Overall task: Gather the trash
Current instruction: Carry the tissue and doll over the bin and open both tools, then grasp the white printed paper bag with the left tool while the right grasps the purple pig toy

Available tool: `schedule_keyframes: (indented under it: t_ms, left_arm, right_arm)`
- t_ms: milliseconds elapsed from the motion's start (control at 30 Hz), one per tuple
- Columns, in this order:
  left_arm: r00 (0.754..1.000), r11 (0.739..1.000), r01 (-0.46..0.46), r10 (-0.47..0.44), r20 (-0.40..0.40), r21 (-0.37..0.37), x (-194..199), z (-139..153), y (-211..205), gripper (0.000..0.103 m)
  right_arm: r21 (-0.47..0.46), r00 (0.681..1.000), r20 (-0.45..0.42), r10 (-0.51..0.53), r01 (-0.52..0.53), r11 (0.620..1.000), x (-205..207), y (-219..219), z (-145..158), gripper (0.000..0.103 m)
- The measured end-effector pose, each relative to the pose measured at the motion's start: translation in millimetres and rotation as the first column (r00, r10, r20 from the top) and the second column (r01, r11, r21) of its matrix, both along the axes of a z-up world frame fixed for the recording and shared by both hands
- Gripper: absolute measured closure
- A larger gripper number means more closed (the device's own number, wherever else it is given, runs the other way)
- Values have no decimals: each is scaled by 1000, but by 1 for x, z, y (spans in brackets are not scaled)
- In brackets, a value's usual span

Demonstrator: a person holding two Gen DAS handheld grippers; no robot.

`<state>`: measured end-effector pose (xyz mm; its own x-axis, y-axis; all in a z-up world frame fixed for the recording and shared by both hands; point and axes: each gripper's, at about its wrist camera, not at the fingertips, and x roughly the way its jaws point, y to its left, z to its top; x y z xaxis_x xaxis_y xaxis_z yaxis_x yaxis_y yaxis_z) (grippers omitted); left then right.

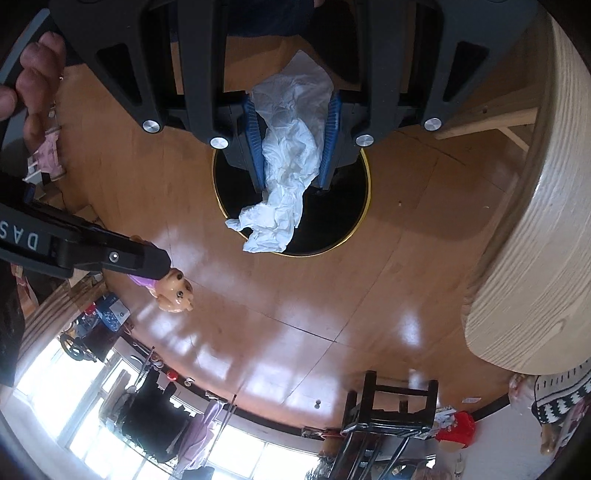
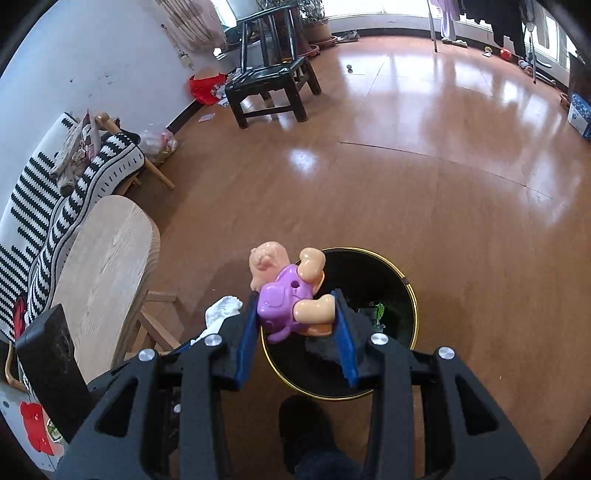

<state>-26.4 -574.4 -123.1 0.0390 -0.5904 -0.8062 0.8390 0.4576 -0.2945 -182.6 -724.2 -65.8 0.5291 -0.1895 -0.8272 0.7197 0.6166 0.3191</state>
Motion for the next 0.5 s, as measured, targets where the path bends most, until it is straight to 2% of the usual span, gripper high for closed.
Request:
schedule_keyframes:
  t_ms: [33,67,100,133,167,400,500]
  left_arm:
    - [1000,1000,2,-2,4,-5,1,-1,-3,73]
    - [1000,1000,2,-2,6,-5,-1,-1,-4,62]
    - [1000,1000,1,-1,9,-4,-1,-1,-6,47]
    - [1000,1000,-2,2,13,-6,-2,-2,-6,42]
    - [1000,1000,-1,1,18,-8,-2,-2,-6,38]
    - [999,1000,7,-7,31,7,-2,4,0,28]
    - [998,1000,-12,12,64,1,3,19,18,22]
  right_arm:
    - [4,1000,2,-6,6,1000,0,0,0,61]
    - [6,1000,4,-11,11,1000,-1,-1,0,55]
    - [3,1000,8,-21,21,1000,-2,-1,1,41]
    - [-5,1000,12,-28,28,1000,-3,-1,3,36]
    - [-13,999,16,-31,31,999,-4,-1,4,36]
    - [-20,999,26,-21,22,1000,0,5,6,29]
    - [-43,1000,29,5,-4,999,9,13,10,21]
